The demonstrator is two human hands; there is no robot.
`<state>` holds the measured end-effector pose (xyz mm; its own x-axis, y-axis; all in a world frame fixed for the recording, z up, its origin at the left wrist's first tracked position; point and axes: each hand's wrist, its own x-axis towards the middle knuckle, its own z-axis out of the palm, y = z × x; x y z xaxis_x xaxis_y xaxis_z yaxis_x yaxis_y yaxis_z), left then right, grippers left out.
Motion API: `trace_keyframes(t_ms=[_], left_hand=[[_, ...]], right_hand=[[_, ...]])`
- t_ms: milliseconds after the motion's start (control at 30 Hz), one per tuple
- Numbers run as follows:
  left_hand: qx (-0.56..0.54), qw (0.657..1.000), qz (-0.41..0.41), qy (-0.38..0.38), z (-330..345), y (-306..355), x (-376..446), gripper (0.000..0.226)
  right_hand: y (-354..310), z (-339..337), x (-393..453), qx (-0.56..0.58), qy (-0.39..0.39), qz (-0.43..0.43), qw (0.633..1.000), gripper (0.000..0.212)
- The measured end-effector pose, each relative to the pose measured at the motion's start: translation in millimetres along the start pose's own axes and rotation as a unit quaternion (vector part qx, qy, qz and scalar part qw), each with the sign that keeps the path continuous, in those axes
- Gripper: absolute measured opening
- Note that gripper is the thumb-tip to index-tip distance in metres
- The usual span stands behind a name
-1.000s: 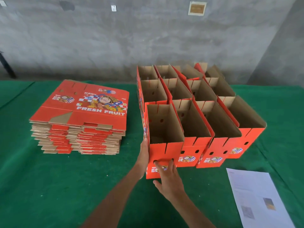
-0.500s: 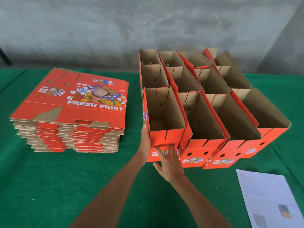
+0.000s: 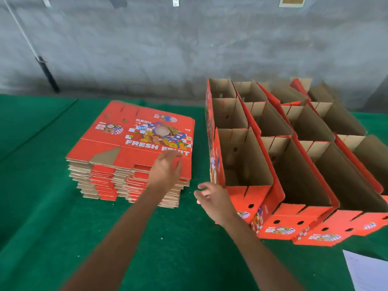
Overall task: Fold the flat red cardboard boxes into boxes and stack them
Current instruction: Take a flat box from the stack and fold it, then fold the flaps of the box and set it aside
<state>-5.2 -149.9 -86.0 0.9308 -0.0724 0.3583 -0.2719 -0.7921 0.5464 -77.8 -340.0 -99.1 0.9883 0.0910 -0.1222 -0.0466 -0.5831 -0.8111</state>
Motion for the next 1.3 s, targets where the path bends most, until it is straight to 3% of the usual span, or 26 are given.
trace_keyframes(t_ms=[67,167,233,300,433,500,700,833,967,1133,1233,1300], left_hand=[[0.122,0.992,-0.038,0.018,-34.3,-33.5,22.9,0.046],[0.29,0.934,-0.203,-0.043,-82.5,-95.0,43.4,0.083],[0.311,0.908,-0.275,-0.055,-107.6,-132.1,47.1,0.101],[0.282,0.906,-0.312,-0.04,-127.8,-156.7,49.3,0.103],[0.254,0.928,-0.273,-0.024,-149.9,-183.5,53.1,0.076],[0.275,0.924,-0.261,-0.041,-158.6,-189.8,56.1,0.074],[0.46,0.848,-0.208,-0.16,-162.1,-176.4,58.8,0.08],[0.445,0.872,-0.14,-0.147,-165.9,-173.2,58.1,0.053],[0.45,0.878,-0.11,-0.119,-185.8,-159.6,58.1,0.045],[0.33,0.941,-0.075,0.001,-226.6,-117.1,34.4,0.034],[0.231,0.968,-0.086,0.054,-263.1,-77.2,12.6,0.018],[0.174,0.978,-0.089,0.072,-290.9,-42.6,-5.8,0.026]], right_hand=[[-20.2,17.0,30.3,0.021,0.027,0.007,0.999,0.043],[-33.3,49.6,68.6,0.054,0.027,0.041,0.997,0.037],[-37.3,66.4,89.2,0.071,0.009,0.064,0.995,0.026],[-41.1,76.6,106.4,0.095,-0.002,0.081,0.992,0.025],[-44.0,87.0,126.8,0.129,0.015,0.117,0.985,0.031],[-44.7,91.2,129.7,0.128,0.023,0.117,0.985,0.033],[-54.4,87.8,122.1,0.147,0.055,0.107,0.982,0.034],[-69.5,75.3,109.7,0.181,0.071,0.085,0.977,0.036],[-84.4,55.1,84.8,0.198,0.081,0.029,0.977,0.066],[-126.1,5.1,52.4,0.242,0.088,-0.065,0.964,0.053],[-151.3,-25.1,30.7,0.214,0.073,-0.134,0.965,0.074],[-166.0,-42.6,19.5,0.179,0.075,-0.166,0.967,0.088]])
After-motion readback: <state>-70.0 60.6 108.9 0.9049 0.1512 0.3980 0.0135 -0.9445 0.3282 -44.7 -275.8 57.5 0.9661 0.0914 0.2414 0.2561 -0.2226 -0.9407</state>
